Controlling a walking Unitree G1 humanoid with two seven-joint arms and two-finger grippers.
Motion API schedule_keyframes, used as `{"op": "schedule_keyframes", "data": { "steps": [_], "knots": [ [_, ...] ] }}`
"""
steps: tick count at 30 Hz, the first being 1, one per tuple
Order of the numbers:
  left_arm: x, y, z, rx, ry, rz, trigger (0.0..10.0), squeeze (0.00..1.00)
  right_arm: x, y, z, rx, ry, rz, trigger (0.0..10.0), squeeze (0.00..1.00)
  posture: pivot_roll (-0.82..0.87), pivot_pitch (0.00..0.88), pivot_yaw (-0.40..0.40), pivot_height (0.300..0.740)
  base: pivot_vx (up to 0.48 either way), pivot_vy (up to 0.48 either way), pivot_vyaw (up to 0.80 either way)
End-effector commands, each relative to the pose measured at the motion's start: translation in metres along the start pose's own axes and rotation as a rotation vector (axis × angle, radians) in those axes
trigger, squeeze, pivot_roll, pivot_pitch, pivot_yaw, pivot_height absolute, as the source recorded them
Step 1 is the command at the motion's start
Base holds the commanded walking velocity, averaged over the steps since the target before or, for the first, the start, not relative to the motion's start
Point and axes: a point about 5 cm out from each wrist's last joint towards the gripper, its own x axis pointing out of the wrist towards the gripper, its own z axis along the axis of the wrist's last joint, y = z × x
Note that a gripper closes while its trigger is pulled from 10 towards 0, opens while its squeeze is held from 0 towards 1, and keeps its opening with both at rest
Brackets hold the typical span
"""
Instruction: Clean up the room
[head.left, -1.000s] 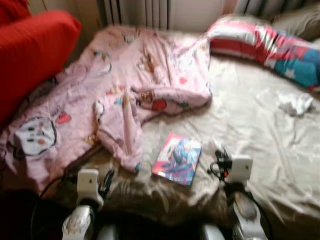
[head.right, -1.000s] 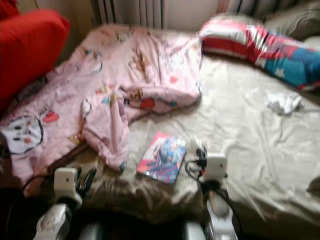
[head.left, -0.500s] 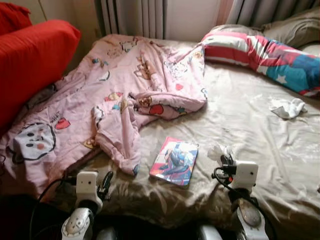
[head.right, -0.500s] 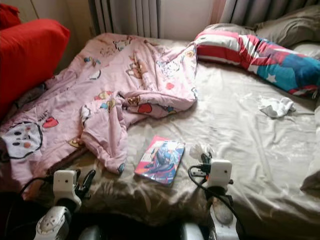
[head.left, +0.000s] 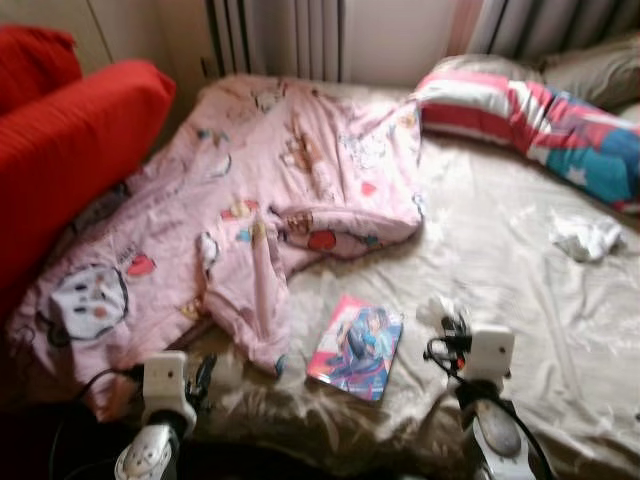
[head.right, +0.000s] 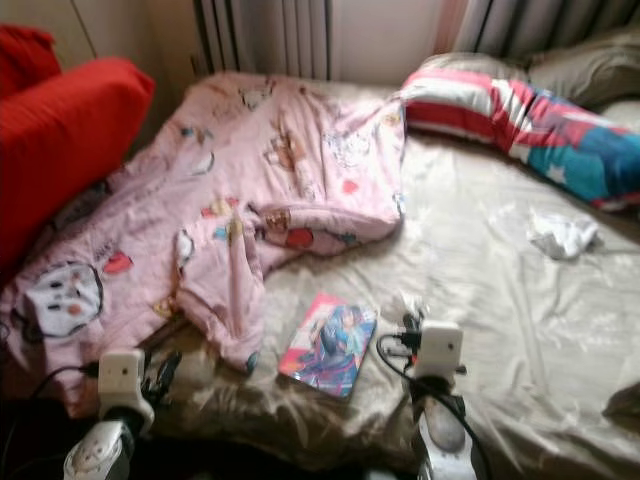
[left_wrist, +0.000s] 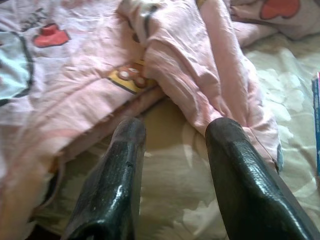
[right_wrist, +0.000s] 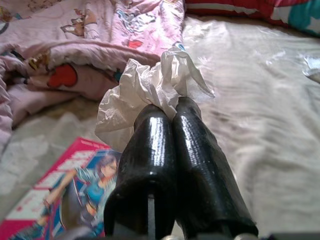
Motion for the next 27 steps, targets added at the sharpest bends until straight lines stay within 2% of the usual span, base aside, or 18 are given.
{"op": "schedule_keyframes", "data": {
  "steps": [1,9,15,17,20,22,24,25,27],
  "knots": [
    [-0.006,0.007,-0.012,-0.007,0.049,0.022,10.0,0.0,-0.003,-0.002,-0.007,0.01,0.036,-0.011,10.0,0.0,0.04,0.171,-0.042,0.699,0.0,0.0,0.0],
    [-0.011,0.011,-0.027,-0.024,0.107,0.048,10.0,0.0,-0.002,-0.002,-0.007,0.01,0.036,-0.008,10.0,0.0,0.04,0.173,-0.046,0.739,0.0,0.0,0.0],
    [-0.018,0.015,-0.038,-0.043,0.153,0.08,10.0,0.0,-0.003,-0.003,-0.01,0.007,0.048,-0.007,10.0,0.0,0.04,0.172,-0.049,0.74,0.0,0.0,0.0],
    [-0.023,0.019,-0.049,-0.062,0.202,0.107,10.0,0.0,-0.007,-0.005,-0.021,0.0,0.1,-0.002,10.0,0.0,0.03,0.169,-0.051,0.74,0.0,0.0,0.0],
    [-0.032,0.018,-0.065,-0.081,0.287,0.118,10.0,0.0,-0.024,-0.016,-0.057,-0.049,0.287,-0.013,10.0,0.0,0.03,0.162,-0.049,0.74,0.0,0.0,0.0],
    [-0.033,0.017,-0.068,-0.086,0.303,0.12,10.0,0.0,-0.028,-0.019,-0.063,-0.058,0.322,-0.019,10.0,0.0,0.03,0.162,-0.049,0.74,0.0,0.0,0.0],
    [-0.04,0.018,-0.078,-0.099,0.358,0.142,10.0,0.0,-0.047,-0.033,-0.085,-0.057,0.458,-0.073,10.0,0.0,0.03,0.152,-0.045,0.74,0.0,0.0,0.0],
    [-0.04,0.018,-0.078,-0.099,0.358,0.142,10.0,0.0,-0.047,-0.033,-0.085,-0.057,0.458,-0.073,10.0,0.0,0.03,0.152,-0.045,0.74,0.0,0.0,0.0],
    [-0.044,0.019,-0.083,-0.109,0.39,0.155,10.0,0.0,-0.06,-0.04,-0.098,-0.057,0.542,-0.109,10.0,0.0,0.02,0.143,-0.041,0.74,0.0,0.0,0.0]
  ]
}}
